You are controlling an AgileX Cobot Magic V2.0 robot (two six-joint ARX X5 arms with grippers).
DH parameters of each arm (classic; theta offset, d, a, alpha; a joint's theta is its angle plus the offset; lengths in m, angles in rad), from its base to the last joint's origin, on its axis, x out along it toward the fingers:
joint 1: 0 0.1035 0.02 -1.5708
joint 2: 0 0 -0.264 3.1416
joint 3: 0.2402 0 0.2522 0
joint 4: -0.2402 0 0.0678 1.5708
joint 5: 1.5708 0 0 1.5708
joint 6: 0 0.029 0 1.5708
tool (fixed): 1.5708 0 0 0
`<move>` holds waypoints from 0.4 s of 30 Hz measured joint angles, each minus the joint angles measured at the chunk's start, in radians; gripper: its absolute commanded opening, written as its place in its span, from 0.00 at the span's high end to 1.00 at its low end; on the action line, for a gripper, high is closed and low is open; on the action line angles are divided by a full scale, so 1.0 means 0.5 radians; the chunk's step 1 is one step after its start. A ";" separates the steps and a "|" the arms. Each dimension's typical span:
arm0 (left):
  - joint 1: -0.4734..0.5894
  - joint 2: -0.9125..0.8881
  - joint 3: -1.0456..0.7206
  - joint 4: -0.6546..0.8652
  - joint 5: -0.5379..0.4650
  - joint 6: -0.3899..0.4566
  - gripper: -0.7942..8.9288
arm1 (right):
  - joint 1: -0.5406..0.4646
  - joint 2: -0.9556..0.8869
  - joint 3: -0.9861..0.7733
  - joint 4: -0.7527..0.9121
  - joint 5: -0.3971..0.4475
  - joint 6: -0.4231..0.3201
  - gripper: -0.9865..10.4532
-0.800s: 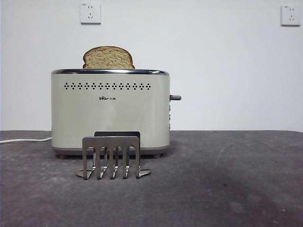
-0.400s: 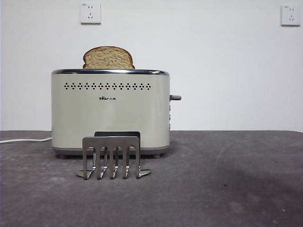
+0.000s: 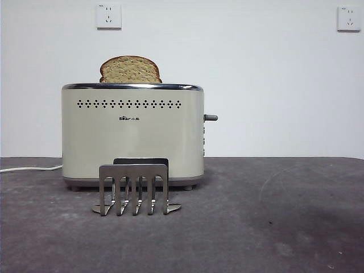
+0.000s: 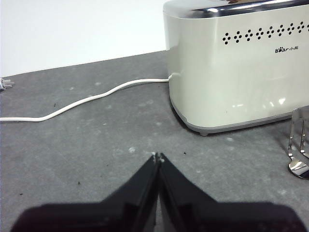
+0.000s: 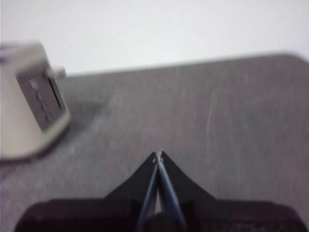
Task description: Pick up a slice of bread from the rack,put the bread on the toaster,press the button
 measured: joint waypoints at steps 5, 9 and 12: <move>0.000 0.000 0.000 0.000 0.000 0.000 0.92 | 0.000 0.000 -0.001 -0.063 0.002 0.046 0.91; 0.000 0.000 0.000 0.000 0.001 0.000 0.92 | 0.000 0.000 -0.001 -0.063 0.002 0.074 0.91; 0.000 0.000 0.000 0.000 0.001 0.000 0.92 | 0.000 0.000 -0.001 -0.063 0.003 0.081 0.91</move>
